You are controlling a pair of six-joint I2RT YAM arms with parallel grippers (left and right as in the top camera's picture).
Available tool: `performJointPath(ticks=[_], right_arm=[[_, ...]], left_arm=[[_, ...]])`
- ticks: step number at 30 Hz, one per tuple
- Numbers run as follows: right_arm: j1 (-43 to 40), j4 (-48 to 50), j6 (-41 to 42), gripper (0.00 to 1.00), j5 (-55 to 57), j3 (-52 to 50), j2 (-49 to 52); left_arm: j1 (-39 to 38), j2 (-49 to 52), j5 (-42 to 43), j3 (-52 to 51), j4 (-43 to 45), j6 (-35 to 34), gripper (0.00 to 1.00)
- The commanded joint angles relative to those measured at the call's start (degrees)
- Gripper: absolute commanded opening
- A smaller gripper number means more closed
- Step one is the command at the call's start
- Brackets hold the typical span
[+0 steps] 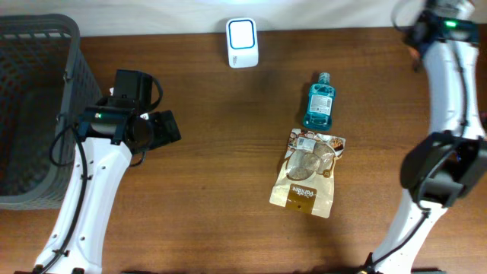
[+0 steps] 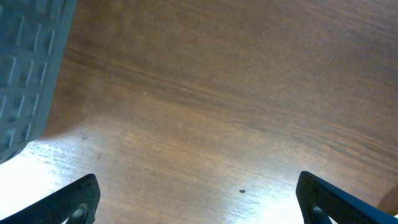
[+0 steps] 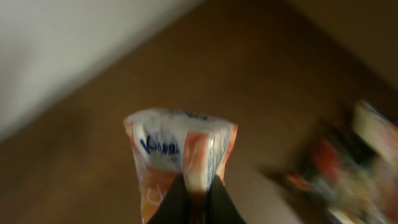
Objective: Scan the item barcode
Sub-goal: 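Carry the Kleenex pack to the table's right edge and release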
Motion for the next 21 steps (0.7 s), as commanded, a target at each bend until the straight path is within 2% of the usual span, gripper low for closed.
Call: performJointPath(ticks=[1, 10, 11, 12, 14, 17, 21], right_arm=[[-7.9, -3.6, 4.8, 0.04, 0.2, -0.1, 1.2], [-20.9, -7.3, 4.8, 0.04, 0.1, -0.2, 3.8], [-21.7, -7.5, 4.8, 0.07, -0.3, -0.2, 4.0], [-22.2, -7.6, 4.7, 0.13, -0.9, -0.2, 4.2], [-22.8, -7.8, 4.8, 0.33, -2.7, -0.2, 4.5], [-22.7, -7.8, 4.8, 0.37, -5.2, -0.2, 4.5], [-22.6, -8.3, 4.8, 0.59, -9.3, -0.2, 4.5]], left_arm=[[0.3, -0.7, -0.6, 0.6, -0.1, -0.7, 0.99], [0.3, -0.7, -0.6, 0.6, -0.1, -0.7, 0.99], [0.3, -0.7, -0.6, 0.6, -0.1, -0.7, 0.99], [0.3, -0.7, -0.6, 0.6, -0.1, -0.7, 0.99], [0.3, -0.7, -0.6, 0.6, -0.1, -0.7, 0.99], [0.3, -0.7, -0.6, 0.6, -0.1, -0.7, 0.99], [0.3, -0.7, -0.6, 0.6, -0.1, -0.7, 0.99]])
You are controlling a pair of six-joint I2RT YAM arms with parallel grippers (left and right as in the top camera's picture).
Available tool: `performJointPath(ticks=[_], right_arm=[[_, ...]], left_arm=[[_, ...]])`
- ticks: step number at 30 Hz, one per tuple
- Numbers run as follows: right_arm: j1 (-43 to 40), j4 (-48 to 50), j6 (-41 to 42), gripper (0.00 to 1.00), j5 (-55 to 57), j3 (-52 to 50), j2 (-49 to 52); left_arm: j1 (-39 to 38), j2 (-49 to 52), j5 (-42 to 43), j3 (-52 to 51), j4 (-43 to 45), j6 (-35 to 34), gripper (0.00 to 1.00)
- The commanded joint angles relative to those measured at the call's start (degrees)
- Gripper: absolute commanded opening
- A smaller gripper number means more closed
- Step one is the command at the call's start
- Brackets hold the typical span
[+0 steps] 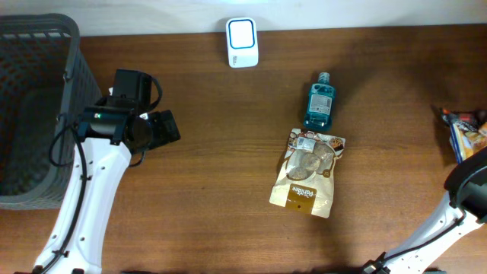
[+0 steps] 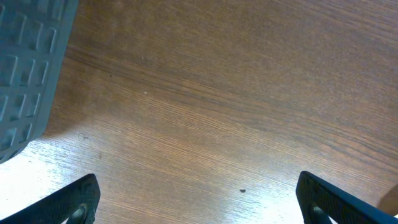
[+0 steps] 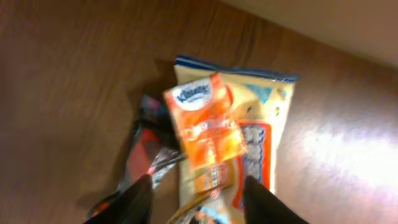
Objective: Scan the item barcode
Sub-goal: 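Carry the Kleenex pack to the table's right edge and release, then reach the right gripper back to the clear plastic bag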
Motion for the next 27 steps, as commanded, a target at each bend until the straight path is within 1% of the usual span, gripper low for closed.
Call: performJointPath(ticks=[1, 4, 6, 10, 11, 14, 17, 19, 21, 22, 23, 25, 27], right_arm=[[0.3, -0.6, 0.6, 0.60, -5.3, -0.2, 0.6], [0.3, -1.0, -1.4, 0.60, -11.7, -0.2, 0.6], [0.5, -1.0, -4.3, 0.60, -19.3, -0.1, 0.4], [2.1, -1.0, -4.8, 0.52, -30.7, -0.1, -1.6], [2.5, -1.0, -4.8, 0.51, -31.9, -0.1, -2.2], [5.2, -1.6, -5.0, 0.52, -38.7, -0.1, -5.8], [8.7, -1.9, -9.7, 0.52, -46.1, -0.1, -8.6], [12.1, -2.4, -14.6, 0.57, -49.4, -0.1, -10.0], [16.3, -4.3, -19.4, 0.68, -49.5, -0.1, -10.4], [18.1, -5.3, -21.6, 0.75, -49.4, -0.1, -10.4], [19.8, -6.2, -23.2, 0.97, -48.5, -0.1, -10.1], [24.1, -7.7, -23.9, 1.00, -43.5, -0.1, -9.7], [27.7, -7.9, -23.9, 0.99, -38.9, -0.1, -9.3]], left_arm=[[0.3, -0.7, -0.6, 0.6, 0.0, -0.7, 0.99], [0.3, -0.7, -0.6, 0.6, 0.0, -0.7, 0.99], [0.3, -0.7, -0.6, 0.6, 0.0, -0.7, 0.99], [0.3, -0.7, -0.6, 0.6, 0.0, -0.7, 0.99], [0.3, -0.7, -0.6, 0.6, 0.0, -0.7, 0.99], [0.3, -0.7, -0.6, 0.6, 0.0, -0.7, 0.99], [0.3, -0.7, -0.6, 0.6, 0.0, -0.7, 0.99], [0.3, -0.7, -0.6, 0.6, 0.0, -0.7, 0.99], [0.3, -0.7, -0.6, 0.6, 0.0, -0.7, 0.99], [0.3, -0.7, -0.6, 0.6, 0.0, -0.7, 0.99], [0.3, -0.7, -0.6, 0.6, 0.0, -0.7, 0.99], [0.3, -0.7, -0.6, 0.6, 0.0, -0.7, 0.99], [0.3, -0.7, -0.6, 0.6, 0.0, -0.7, 0.99]])
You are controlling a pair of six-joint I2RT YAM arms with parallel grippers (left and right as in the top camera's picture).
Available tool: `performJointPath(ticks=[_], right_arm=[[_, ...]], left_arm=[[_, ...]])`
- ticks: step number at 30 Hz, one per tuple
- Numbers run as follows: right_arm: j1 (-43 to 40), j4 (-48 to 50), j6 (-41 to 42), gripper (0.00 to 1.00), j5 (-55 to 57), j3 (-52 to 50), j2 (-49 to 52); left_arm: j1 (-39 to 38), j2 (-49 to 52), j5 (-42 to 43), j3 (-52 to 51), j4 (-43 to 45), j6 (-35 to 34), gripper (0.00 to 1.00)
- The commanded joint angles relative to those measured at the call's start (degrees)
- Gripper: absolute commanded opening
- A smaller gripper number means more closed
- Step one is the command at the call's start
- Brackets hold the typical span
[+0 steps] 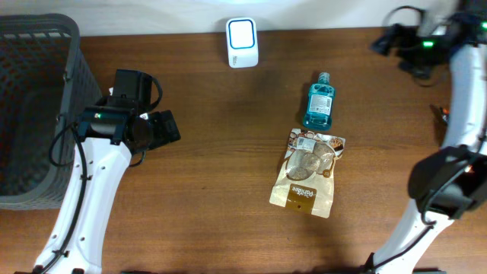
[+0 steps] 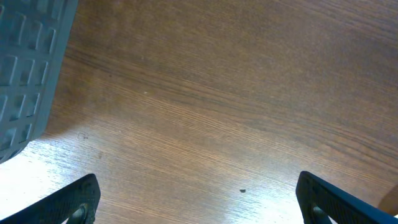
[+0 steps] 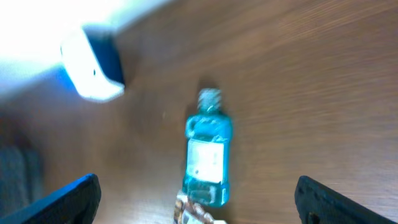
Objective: Scan the item barcode
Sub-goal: 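Reach the right gripper back to the clear plastic bag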
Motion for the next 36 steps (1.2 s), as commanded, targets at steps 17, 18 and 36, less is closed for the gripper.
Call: performJointPath(ticks=[17, 18, 36], right_arm=[[22.9, -11.2, -3.1, 0.99, 19.1, -0.1, 1.2], [23.6, -13.0, -2.5, 0.99, 19.1, -0.1, 0.7], [31.0, -27.1, 4.5, 0.99, 24.5, -1.4, -14.7]], left_arm=[[0.3, -0.7, -0.6, 0.6, 0.0, -0.7, 0.99], [0.3, -0.7, -0.6, 0.6, 0.0, -0.7, 0.99], [0.3, -0.7, -0.6, 0.6, 0.0, -0.7, 0.99]])
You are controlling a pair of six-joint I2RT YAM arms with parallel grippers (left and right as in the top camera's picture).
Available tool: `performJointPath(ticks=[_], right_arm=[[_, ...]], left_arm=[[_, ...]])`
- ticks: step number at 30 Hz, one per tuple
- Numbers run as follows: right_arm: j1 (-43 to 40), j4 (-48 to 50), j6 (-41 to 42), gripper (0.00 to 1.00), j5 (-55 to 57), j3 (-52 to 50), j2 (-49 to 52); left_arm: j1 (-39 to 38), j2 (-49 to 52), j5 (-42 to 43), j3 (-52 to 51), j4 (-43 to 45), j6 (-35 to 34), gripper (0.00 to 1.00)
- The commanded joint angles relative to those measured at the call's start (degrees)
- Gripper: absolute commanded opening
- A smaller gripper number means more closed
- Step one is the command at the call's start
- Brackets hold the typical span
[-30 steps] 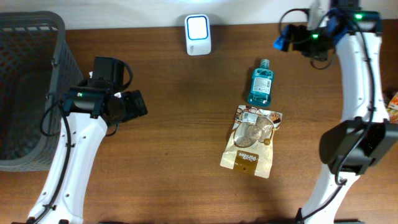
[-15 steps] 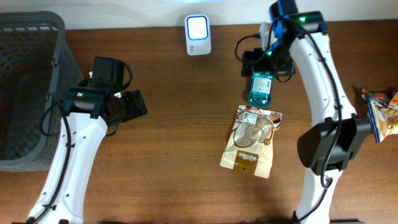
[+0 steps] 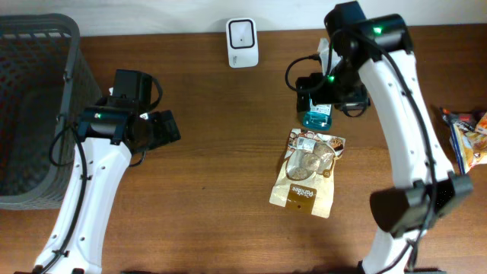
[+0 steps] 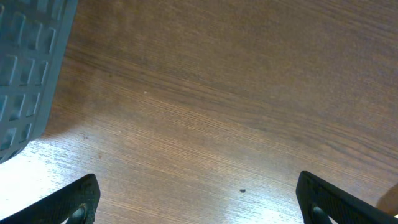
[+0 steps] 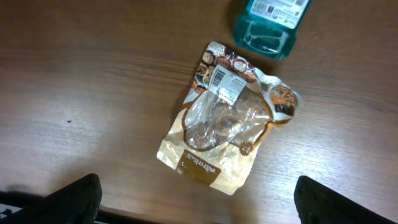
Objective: Scan the item barcode
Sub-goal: 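Reach the right gripper back to the clear plastic bag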
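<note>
A white barcode scanner (image 3: pixel 242 33) stands at the table's back edge. A blue mouthwash bottle (image 3: pixel 317 116) (image 5: pixel 271 18) lies right of centre, and a clear-and-tan snack pouch (image 3: pixel 307 171) (image 5: pixel 226 133) with a barcode label lies just in front of it. My right gripper (image 3: pixel 329 90) (image 5: pixel 198 200) hangs open high above the bottle, looking down on the pouch, with nothing in it. At the left my left gripper (image 3: pixel 161 128) (image 4: pixel 199 200) is open over bare wood, far from both items.
A dark grey mesh basket (image 3: pixel 30 114) (image 4: pixel 25 74) fills the table's left end beside the left arm. Several colourful packets (image 3: pixel 466 141) lie at the right edge. The right arm reaches across the right half of the table.
My right gripper was at the back right, facing the scanner and the bottle. It is now over the bottle, looking down on the pouch, still open. The left arm is unmoved.
My right gripper was shut on an orange tissue pack at the far right. Then it was open, and the pack lay on the packets at the right edge. After that it was open at the back right, and now it is above the bottle and pouch.
</note>
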Motion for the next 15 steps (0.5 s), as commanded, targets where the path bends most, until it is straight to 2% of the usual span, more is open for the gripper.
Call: performJointPath(ticks=[1, 7, 12, 15], right_arm=[[3.5, -0.3, 2.2, 0.99, 3.5, -2.6, -6.1], [6.6, 2.5, 12.3, 0.99, 11.4, -16.5, -8.2], [6.6, 17.0, 12.2, 0.99, 6.0, -35.7, -7.7], [6.6, 24.6, 12.2, 0.99, 2.6, -42.8, -7.1]], left_arm=[[0.3, -0.7, -0.6, 0.6, 0.0, -0.7, 0.99], [0.3, -0.7, -0.6, 0.6, 0.0, -0.7, 0.99], [0.3, -0.7, -0.6, 0.6, 0.0, -0.7, 0.99], [0.3, -0.7, -0.6, 0.6, 0.0, -0.7, 0.99]])
